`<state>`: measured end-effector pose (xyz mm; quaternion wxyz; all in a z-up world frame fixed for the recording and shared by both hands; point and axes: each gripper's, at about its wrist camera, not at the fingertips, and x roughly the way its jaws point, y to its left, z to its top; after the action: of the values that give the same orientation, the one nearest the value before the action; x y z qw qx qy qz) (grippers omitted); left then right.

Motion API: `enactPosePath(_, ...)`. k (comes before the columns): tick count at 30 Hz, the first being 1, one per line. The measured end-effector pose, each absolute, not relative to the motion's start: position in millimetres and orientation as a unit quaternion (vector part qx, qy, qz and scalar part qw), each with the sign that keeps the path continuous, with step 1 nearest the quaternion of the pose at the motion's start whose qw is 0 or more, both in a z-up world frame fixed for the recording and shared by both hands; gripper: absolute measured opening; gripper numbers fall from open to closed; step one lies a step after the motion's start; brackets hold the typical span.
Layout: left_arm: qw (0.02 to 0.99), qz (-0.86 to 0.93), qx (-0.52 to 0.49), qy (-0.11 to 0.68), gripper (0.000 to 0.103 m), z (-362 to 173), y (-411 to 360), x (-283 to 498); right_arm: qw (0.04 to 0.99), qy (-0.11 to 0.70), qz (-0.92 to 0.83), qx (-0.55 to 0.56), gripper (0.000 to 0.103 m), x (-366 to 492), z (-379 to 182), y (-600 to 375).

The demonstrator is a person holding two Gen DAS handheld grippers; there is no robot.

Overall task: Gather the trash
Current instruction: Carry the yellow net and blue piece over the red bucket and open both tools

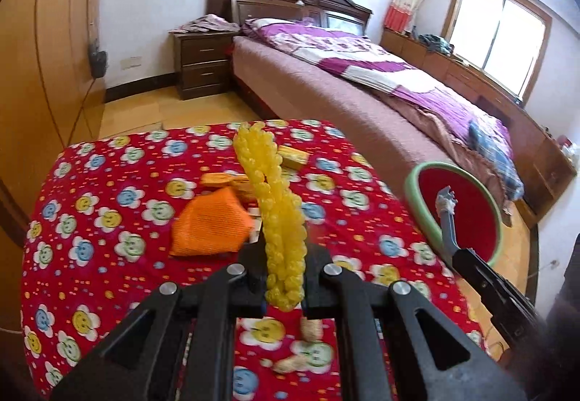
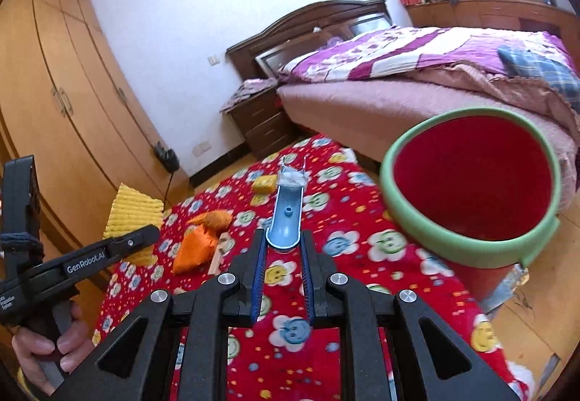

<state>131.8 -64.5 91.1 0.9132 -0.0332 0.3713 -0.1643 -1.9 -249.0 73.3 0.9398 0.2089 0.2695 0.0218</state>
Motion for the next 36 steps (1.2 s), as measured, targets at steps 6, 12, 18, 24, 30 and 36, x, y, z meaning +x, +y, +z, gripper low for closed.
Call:
enactPosePath(6, 0.907, -0.198, -0.019, 0.371, 0.011, 96.5, -97.6, 123.4, 0.943, 0.25, -0.001, 0.22, 0.018, -17.9, 79.4, -271.4)
enactPosePath(12, 0.903, -0.226, -0.004, 0.366, 0.011, 100.4, -128.2, 119.6, 0.945, 0.235, -0.026, 0.228, 0.018, -30.7, 83.2, -293.8)
enactPosePath(18, 0.897, -0.251, 0.011, 0.364, 0.011, 100.3, -159.2, 119.6, 0.944, 0.224, -0.059, 0.234, 0.018, -41.1, 82.8, -319.7)
enactPosePath(24, 0.885, -0.277, 0.032, 0.372, 0.011, 90.4, -197.5, 121.5, 0.94, 0.222, -0.091, 0.242, 0.018, -46.7, 76.1, -345.3)
enactPosePath(30, 0.872, -0.302, 0.059, 0.381, 0.011, 78.6, -242.0, 126.0, 0.935, 0.231, -0.128, 0.238, 0.018, -49.4, 66.5, -372.9)
enactPosePath(36, 0.861, -0.32, 0.075, 0.387, 0.011, 65.7, -277.4, 134.4, 0.927, 0.247, -0.156, 0.234, 0.018, -43.9, 51.5, -396.3)
